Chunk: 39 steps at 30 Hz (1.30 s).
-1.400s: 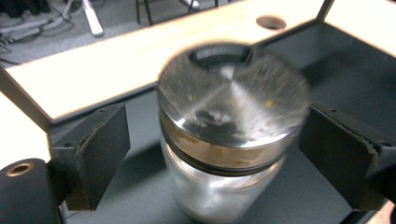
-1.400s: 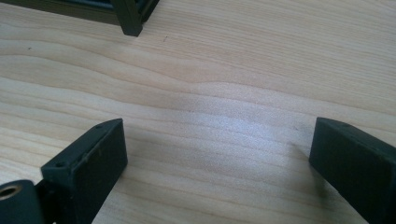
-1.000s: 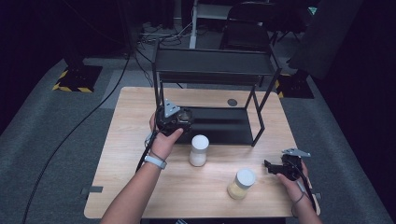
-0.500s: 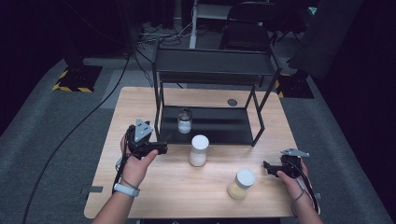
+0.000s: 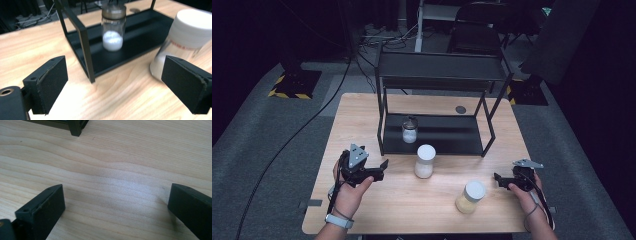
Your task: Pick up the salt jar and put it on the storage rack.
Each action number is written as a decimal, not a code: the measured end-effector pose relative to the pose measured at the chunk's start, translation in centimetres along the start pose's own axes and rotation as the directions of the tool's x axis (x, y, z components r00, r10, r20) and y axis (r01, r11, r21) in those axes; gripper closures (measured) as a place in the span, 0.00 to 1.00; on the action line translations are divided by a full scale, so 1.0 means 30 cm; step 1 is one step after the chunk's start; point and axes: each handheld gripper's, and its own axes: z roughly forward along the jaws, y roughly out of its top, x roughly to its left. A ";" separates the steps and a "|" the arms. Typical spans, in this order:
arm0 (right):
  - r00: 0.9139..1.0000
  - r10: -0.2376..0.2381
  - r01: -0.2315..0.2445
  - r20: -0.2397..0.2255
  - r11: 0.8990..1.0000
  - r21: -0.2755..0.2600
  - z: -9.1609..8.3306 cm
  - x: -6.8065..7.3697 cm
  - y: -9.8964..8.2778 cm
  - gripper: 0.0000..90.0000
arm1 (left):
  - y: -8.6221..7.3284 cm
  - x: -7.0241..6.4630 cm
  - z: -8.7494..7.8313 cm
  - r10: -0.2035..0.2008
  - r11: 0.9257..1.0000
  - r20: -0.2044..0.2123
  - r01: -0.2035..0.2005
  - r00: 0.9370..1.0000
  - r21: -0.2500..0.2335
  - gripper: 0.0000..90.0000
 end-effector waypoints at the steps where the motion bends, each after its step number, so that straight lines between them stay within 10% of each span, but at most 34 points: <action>1: 1.000 0.000 0.000 0.000 1.000 0.000 0.000 0.000 0.000 0.01 | -0.004 -0.004 0.002 0.005 1.000 -0.003 -0.005 1.000 0.011 0.08; 39: 1.000 -0.001 0.001 -0.002 1.000 0.000 -0.002 -0.001 -0.002 0.01 | -0.173 -0.055 0.099 -0.019 0.970 -0.042 0.029 0.999 0.243 0.08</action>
